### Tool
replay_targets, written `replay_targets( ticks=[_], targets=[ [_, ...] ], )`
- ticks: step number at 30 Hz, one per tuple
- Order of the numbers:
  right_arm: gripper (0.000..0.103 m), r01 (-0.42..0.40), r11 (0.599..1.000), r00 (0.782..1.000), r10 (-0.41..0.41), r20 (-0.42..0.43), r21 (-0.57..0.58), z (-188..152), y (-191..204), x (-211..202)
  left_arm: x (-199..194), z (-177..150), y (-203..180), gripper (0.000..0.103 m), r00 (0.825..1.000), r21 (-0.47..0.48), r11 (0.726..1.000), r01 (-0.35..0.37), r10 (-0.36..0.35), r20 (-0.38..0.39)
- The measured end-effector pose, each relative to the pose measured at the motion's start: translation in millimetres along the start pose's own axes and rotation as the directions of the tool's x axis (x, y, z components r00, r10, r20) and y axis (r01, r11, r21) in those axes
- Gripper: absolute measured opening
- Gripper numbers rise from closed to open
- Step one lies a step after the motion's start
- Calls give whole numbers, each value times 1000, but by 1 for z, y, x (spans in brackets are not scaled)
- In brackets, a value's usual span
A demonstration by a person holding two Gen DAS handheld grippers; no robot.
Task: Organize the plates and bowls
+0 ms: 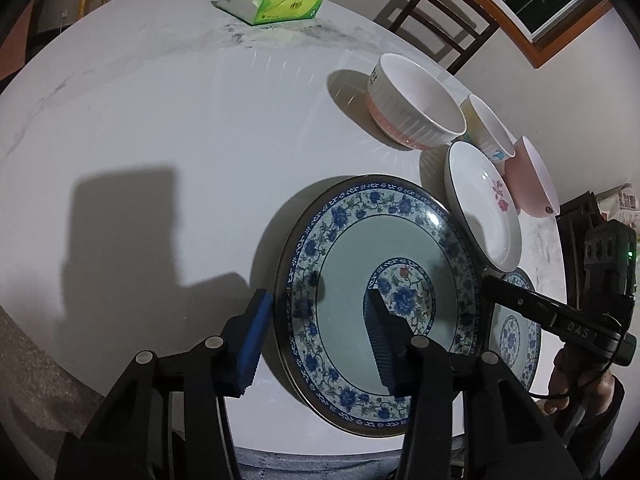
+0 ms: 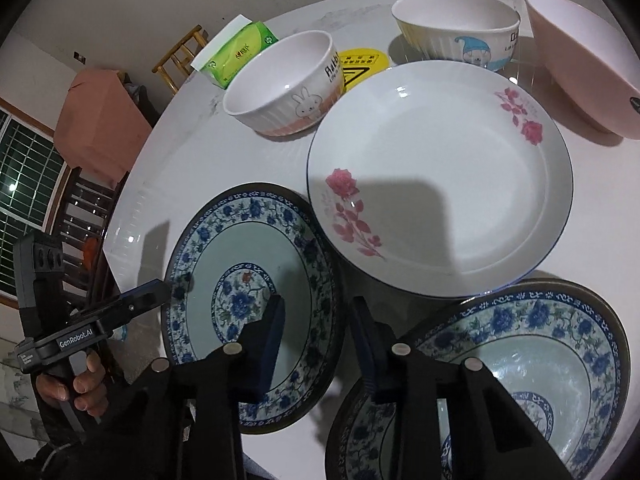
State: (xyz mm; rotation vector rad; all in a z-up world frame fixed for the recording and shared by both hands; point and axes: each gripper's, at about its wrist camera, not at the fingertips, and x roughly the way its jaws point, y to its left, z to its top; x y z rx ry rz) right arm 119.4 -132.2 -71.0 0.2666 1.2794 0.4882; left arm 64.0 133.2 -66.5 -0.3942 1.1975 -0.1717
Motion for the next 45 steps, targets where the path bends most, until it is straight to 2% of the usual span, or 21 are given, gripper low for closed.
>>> replay_targets(
  ticks=[9,12,15,35,45],
  targets=[
    [23,16,1000,1000,-16,-20,-1,2,-4,8,7,-1,10,32,1000,-5,1000,-6,6,-17],
    [16,22,1000,999,-22,-28,-1,3,-3,14,11,-3,11,23,1000,-1,1000,-3,3,-26],
    [13,33,999,999,-33,-26,-3,1,0,14,14,-4,12,17,999,15,999,-29,30,-20],
    [13,39,999,999,-39,0,-9,-25,40,26,-2,6,43,19,994,55,993,-104,102,35],
    [16,42,999,999,-42,17,-16,-29,28,22,0,7,42,22,990,93,987,-132,127,64]
  ],
)
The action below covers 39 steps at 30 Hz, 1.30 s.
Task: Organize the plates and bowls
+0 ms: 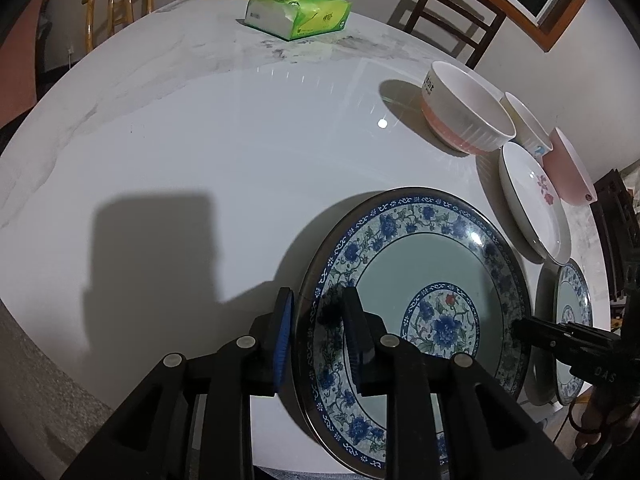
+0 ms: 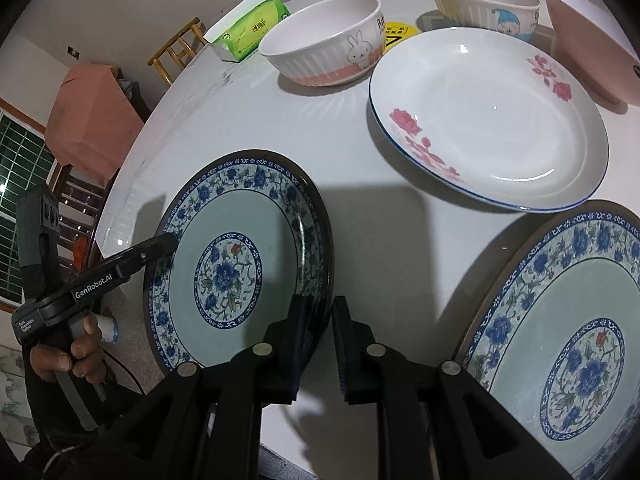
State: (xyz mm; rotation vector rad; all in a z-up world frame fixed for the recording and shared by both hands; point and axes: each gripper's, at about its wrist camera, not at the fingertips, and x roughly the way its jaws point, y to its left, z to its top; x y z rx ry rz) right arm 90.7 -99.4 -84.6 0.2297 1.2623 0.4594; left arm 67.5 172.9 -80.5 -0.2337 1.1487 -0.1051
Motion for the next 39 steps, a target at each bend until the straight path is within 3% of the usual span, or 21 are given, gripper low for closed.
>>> replay_targets(
  ticks=[3,6,14,20,26,32,39],
  targets=[
    [16,17,1000,1000,-17,15,-15,-3,8,2,-2,-1,0,24,1000,1,1000,-11,11,19],
    [16,29,999,999,-27,35,-31,-4,6,-1,-6,-1,-1,39,999,3,999,-35,35,40],
    [25,85,993,990,-75,123,-79,-4,9,-21,-24,0,-3,59,989,13,997,-81,79,123],
    [27,135,987,975,-117,186,-86,-10,4,-35,-35,-2,-14,65,981,14,995,-99,96,171],
    [43,181,979,956,-152,250,-97,-20,-1,-50,-43,-6,-30,67,974,37,996,-83,73,214],
    [50,186,978,946,-151,286,-99,-26,-2,-59,-49,-12,-49,74,969,55,996,-64,49,242],
    [52,210,973,931,-169,324,-97,-35,-2,-71,-50,-20,-79,79,970,106,993,-55,28,242]
  ],
)
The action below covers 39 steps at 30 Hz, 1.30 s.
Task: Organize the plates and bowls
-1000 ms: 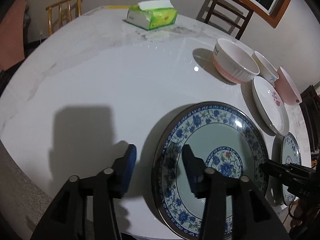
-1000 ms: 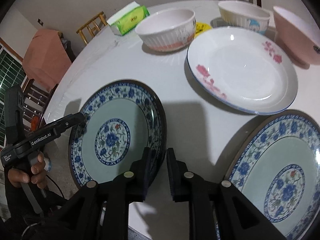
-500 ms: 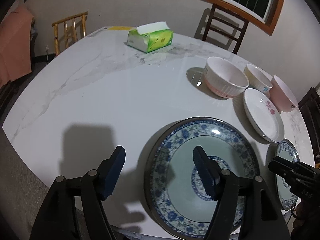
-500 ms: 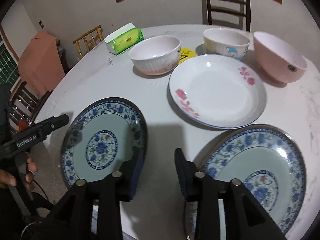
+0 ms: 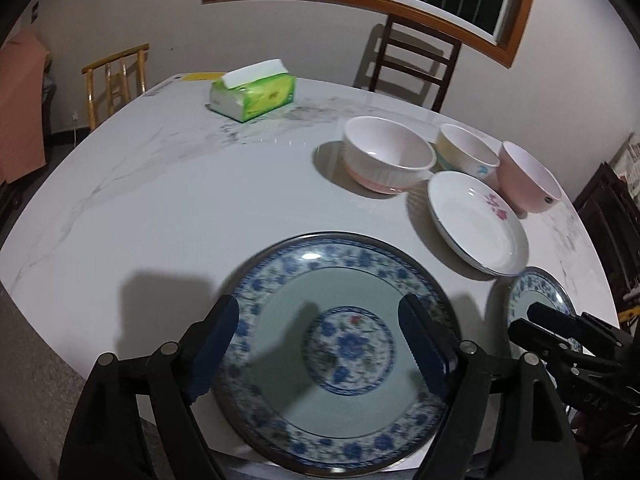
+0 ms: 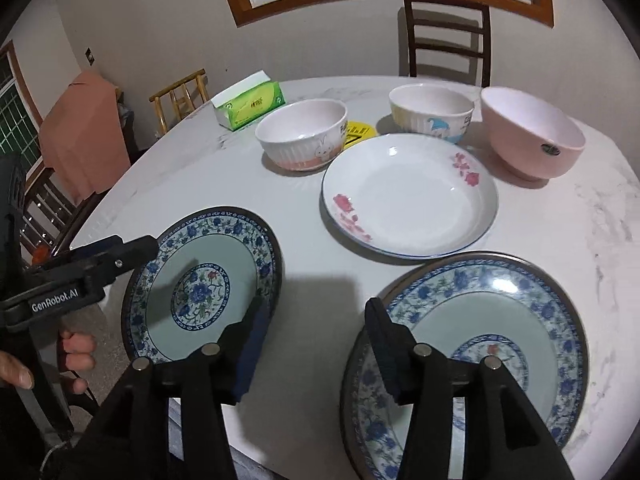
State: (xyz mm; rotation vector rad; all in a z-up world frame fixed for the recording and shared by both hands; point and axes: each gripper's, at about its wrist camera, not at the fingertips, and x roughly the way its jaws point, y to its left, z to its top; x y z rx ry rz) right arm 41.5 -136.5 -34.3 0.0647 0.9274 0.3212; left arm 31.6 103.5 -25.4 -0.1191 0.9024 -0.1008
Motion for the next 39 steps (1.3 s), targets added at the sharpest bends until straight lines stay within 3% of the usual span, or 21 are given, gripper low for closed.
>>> replay_targets(
  ticks=[6,12,19,29,39],
  targets=[
    [54,47,999,997,-47,60,-7,-6,-9,-25,-3,-3,-29,82,1000,47,999,21,-22,13],
    [57,82,996,992,-83,95,22,-12,-33,-49,-4,-8,-55,83,995,88,991,96,-97,8],
    [57,110,991,990,-116,82,73,-22,-67,-62,-2,-9,-82,83,982,120,975,189,-187,-23],
    [57,107,981,992,-117,54,161,-38,-112,-74,7,-13,-112,83,967,132,959,250,-239,-91],
    [57,43,954,999,-49,12,298,-58,-166,-75,27,-17,-129,81,923,67,933,354,-337,-185]
  ],
)
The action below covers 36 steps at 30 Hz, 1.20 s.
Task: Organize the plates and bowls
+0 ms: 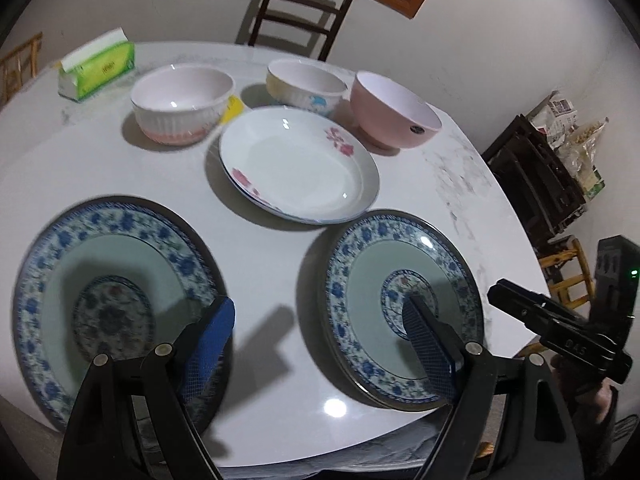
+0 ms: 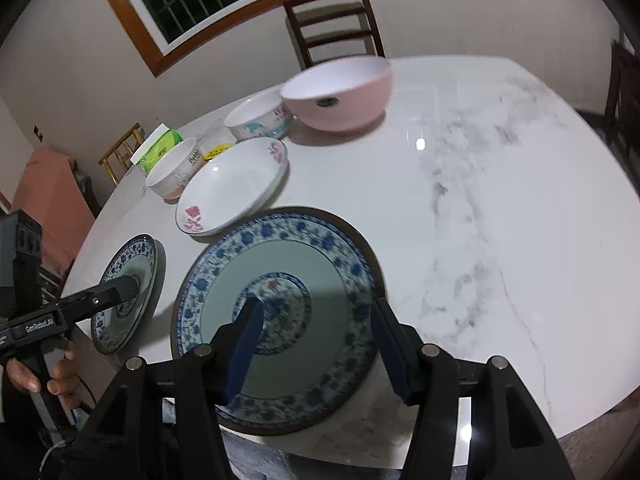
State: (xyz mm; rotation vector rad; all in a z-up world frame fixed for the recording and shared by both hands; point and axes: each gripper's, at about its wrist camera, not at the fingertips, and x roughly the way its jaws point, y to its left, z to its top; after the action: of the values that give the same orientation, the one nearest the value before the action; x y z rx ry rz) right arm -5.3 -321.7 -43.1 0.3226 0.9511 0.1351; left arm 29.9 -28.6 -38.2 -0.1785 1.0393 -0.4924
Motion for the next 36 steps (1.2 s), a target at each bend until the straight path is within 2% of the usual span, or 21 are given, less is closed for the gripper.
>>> replay_targets(
  ticks=[2,4,11,13,17,19,21,36],
  targets=[
    [57,-22,999,1000,22,-13,27,-2,-11,2,6,0,1,79,1000,-23,1000,17,-17,-19],
    [57,-39,998,999,40,-22,56,-3,-20,4,11,0,1,69,999,-40,998,38,-39,-38],
    [57,-71,996,997,74,-37,60,-6,-33,12,25,-3,-9,60,995,3,998,62,-61,-79],
    [56,-87,994,995,89,-44,60,-6,-35,15,29,-4,-8,54,993,-6,997,71,-72,-94],
    [45,-115,991,992,119,-52,68,-7,-40,21,35,-5,-6,49,991,-17,997,74,-76,-113],
    [44,-124,989,990,128,-54,81,-7,-44,24,38,-6,-5,48,990,-16,997,72,-74,-120],
    [36,-138,986,988,144,-61,94,-7,-48,27,40,-6,-5,44,989,-14,997,75,-76,-129],
    [18,-180,977,978,191,-89,119,-9,-52,42,56,-5,1,27,980,-23,996,91,-94,-178]
  ],
)
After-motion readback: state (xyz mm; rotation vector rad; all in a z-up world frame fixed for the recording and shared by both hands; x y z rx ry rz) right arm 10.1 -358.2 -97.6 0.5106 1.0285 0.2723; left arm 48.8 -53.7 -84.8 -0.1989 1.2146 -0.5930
